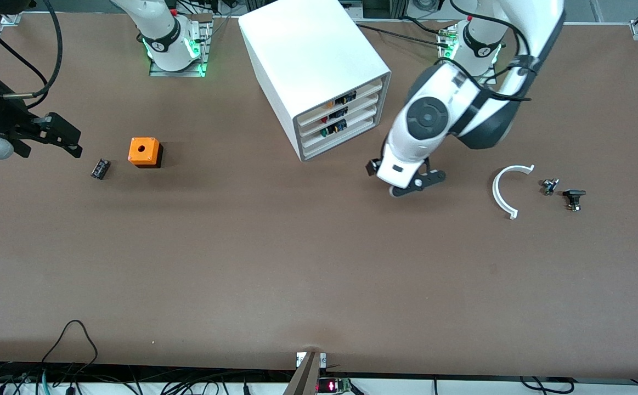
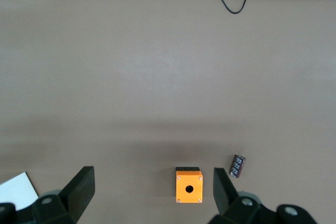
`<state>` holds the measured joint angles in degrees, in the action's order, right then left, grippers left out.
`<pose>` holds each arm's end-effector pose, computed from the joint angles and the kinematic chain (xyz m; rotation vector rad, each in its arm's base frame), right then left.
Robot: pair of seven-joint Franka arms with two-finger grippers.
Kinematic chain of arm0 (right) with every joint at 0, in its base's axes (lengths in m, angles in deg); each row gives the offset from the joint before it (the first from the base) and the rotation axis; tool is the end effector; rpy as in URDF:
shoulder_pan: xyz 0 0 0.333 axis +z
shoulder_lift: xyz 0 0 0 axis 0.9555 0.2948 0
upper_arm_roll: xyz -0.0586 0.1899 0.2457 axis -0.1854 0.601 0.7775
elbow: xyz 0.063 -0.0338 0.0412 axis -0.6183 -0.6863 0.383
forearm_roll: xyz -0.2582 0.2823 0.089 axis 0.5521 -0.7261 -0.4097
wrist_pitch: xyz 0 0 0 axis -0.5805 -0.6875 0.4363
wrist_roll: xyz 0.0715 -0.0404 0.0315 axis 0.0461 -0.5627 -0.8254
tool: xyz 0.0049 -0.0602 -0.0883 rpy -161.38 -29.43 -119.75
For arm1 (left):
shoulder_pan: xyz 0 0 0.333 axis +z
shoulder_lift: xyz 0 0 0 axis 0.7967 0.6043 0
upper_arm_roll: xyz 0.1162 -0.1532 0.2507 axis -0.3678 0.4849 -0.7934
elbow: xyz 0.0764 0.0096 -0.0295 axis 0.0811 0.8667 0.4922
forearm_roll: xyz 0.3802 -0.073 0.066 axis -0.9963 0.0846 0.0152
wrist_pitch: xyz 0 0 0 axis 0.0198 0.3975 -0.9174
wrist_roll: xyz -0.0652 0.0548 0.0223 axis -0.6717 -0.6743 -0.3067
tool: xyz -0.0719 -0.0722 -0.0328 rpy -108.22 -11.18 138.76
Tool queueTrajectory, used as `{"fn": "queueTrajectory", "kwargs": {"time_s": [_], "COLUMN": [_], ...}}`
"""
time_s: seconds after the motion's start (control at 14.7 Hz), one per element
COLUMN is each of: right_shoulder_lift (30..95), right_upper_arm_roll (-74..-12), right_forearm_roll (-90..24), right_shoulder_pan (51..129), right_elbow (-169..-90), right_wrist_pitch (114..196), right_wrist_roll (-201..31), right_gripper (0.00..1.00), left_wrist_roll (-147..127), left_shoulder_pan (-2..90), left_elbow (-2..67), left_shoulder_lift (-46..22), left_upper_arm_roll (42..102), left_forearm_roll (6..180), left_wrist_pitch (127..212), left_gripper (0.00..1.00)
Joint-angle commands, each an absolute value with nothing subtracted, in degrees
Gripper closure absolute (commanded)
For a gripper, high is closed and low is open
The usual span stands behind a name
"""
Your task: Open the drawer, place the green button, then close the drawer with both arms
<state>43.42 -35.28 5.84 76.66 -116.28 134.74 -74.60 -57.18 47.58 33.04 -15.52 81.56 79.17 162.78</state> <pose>0.5855 0.0574 0.6280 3.1142 0.0169 0.1555 0.5444 -0.3150 0.3650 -3.0504 -0.5258 0.2829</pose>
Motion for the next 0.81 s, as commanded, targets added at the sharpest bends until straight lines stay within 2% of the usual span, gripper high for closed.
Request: {"fn": "queueTrajectory", "kwargs": {"time_s": [0.0,0.41,0.68,0.75], "right_shoulder_lift": [43.54,43.54,43.63,43.72], "right_upper_arm_roll": [-34.61,-34.70,-34.70,-34.70], "right_forearm_roll": [6.47,6.56,6.65,6.56], "right_shoulder_pan": [75.93,75.84,75.84,75.84], "right_elbow": [-115.36,-114.49,-113.78,-113.69], "right_wrist_pitch": [134.37,133.93,133.84,133.84], "right_wrist_roll": [-74.05,-73.96,-73.96,-74.05], "right_gripper": [0.00,0.00,0.00,0.00], "left_wrist_roll": [-49.18,-33.44,-23.15,-20.43], "left_shoulder_pan": [51.92,57.64,62.74,62.67], "left_elbow": [32.18,19.09,17.76,19.32], "left_shoulder_lift": [-19.20,-21.05,-24.21,-27.27], "left_upper_arm_roll": [82.26,81.65,81.73,80.69], "left_forearm_roll": [77.54,77.45,78.24,78.15], "left_wrist_pitch": [159.39,143.84,142.76,142.94], "left_gripper": [0.00,0.00,0.00,0.00]}}
